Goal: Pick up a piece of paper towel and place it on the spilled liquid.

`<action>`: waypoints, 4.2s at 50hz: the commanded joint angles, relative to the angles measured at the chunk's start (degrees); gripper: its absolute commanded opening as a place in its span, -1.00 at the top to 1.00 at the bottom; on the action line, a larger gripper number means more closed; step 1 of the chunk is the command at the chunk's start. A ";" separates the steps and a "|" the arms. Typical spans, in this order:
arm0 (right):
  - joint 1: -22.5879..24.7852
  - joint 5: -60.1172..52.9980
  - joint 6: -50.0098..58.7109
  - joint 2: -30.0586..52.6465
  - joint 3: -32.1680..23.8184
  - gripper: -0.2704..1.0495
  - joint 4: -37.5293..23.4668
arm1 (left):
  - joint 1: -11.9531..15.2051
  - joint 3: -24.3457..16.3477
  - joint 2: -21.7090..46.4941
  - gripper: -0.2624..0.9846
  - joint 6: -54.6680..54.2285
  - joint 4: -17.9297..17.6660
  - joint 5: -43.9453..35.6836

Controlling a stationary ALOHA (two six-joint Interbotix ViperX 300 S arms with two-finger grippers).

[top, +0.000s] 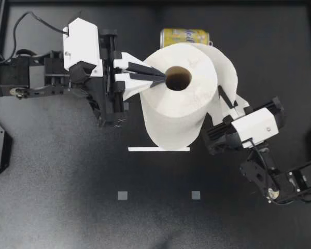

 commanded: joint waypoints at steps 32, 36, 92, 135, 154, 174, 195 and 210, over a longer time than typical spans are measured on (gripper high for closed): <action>3.60 1.93 3.87 -2.55 10.63 0.83 14.33 | 0.70 2.64 2.29 0.40 -2.64 -1.05 5.45; 4.31 4.13 2.46 -4.39 13.10 0.83 17.23 | 0.70 2.81 2.02 0.40 -2.99 -1.14 5.45; -29.97 -31.38 2.37 -16.88 23.91 0.83 -9.76 | -0.09 3.34 -4.48 0.40 -2.55 -1.05 -14.06; -51.68 -51.50 -1.49 -1.32 13.62 0.82 -26.63 | -0.35 7.82 -10.72 0.40 -3.16 -0.97 -20.83; -53.17 -52.82 -4.48 1.32 9.67 0.43 -25.93 | -0.35 8.09 -11.07 0.40 -3.16 -1.05 -20.83; -53.26 -49.57 -4.83 1.14 8.96 -0.41 -24.70 | -0.35 8.09 -11.25 0.40 -3.16 -1.05 -20.74; -53.17 -42.54 -11.60 -8.35 14.50 -0.40 -16.96 | -0.44 8.44 -11.34 0.40 -3.16 -1.05 -20.74; -48.60 -45.79 -21.09 -18.98 17.05 -0.40 -5.71 | -0.53 8.96 -11.43 0.40 -3.16 -1.05 -21.01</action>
